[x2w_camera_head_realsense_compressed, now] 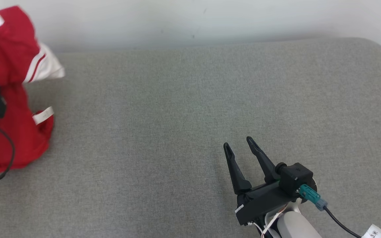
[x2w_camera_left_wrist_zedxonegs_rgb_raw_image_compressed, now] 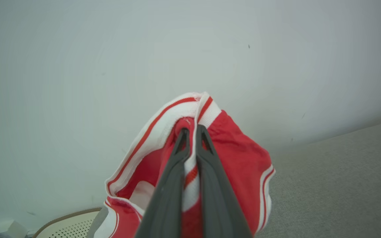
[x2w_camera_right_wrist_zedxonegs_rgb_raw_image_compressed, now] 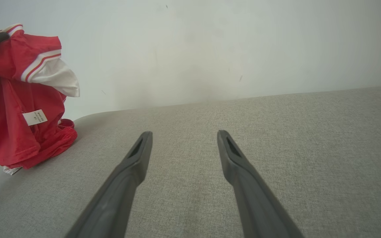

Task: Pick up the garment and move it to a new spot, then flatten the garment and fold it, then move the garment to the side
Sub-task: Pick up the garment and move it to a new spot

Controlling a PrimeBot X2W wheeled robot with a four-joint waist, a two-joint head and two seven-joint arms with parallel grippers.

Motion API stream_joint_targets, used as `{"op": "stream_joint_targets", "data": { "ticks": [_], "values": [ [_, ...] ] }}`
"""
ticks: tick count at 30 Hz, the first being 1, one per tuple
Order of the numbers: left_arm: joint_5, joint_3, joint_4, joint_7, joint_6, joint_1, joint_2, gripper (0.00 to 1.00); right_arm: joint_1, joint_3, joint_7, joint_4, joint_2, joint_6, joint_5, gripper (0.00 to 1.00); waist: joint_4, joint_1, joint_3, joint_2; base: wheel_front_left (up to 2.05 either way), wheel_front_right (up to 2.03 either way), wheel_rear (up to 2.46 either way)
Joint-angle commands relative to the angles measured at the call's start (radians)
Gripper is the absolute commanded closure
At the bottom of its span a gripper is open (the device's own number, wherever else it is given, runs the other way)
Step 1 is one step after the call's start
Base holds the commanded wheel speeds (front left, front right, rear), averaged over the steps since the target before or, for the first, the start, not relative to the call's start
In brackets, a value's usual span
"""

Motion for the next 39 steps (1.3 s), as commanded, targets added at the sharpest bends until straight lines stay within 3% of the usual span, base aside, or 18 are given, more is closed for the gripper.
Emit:
{"op": "stream_joint_targets", "data": {
  "ticks": [1, 15, 20, 22, 35, 39],
  "values": [
    [0.008, -0.011, -0.027, -0.005, 0.001, -0.016, -0.004, 1.0, 0.013, 0.001, -0.002, -0.002, 0.001, 0.001, 0.01, 0.0, 0.01, 0.0001, -0.027, 0.0, 0.0, 0.0, 0.0],
    [0.001, -0.112, -0.406, 0.087, 0.003, -0.046, -0.087, 1.0, 0.036, -0.004, -0.002, -0.007, 0.001, 0.001, 0.031, 0.0, -0.092, 0.0001, -0.065, 0.0, 0.0, 0.0, 0.0],
    [-0.013, -0.165, -0.476, 0.119, 0.003, -0.049, -0.151, 1.0, 0.038, -0.021, -0.002, -0.014, 0.001, 0.001, 0.035, 0.0, -0.14, 0.0001, -0.051, 0.0, 0.0, 0.0, 0.0],
    [-0.009, -0.178, -0.485, 0.12, 0.003, -0.053, -0.163, 1.0, 0.037, -0.026, -0.002, -0.014, 0.001, 0.001, 0.035, 0.0, -0.148, 0.0001, -0.047, 0.0, 0.0, 0.0, 0.0],
    [-0.061, -0.26, -0.445, 0.057, 0.012, -0.07, -0.377, 1.0, 0.024, -0.054, -0.002, -0.022, 0.001, 0.001, 0.036, 0.0, -0.203, 0.0001, -0.015, 0.0, 0.0, 0.0, 0.0],
    [-0.068, -0.252, -0.397, -0.001, 0.019, -0.041, -0.392, 1.0, 0.018, -0.056, -0.002, -0.025, 0.001, 0.001, 0.037, 0.0, -0.203, 0.0001, -0.005, 0.0, 0.0, 0.0, 0.0]
  ]
}}
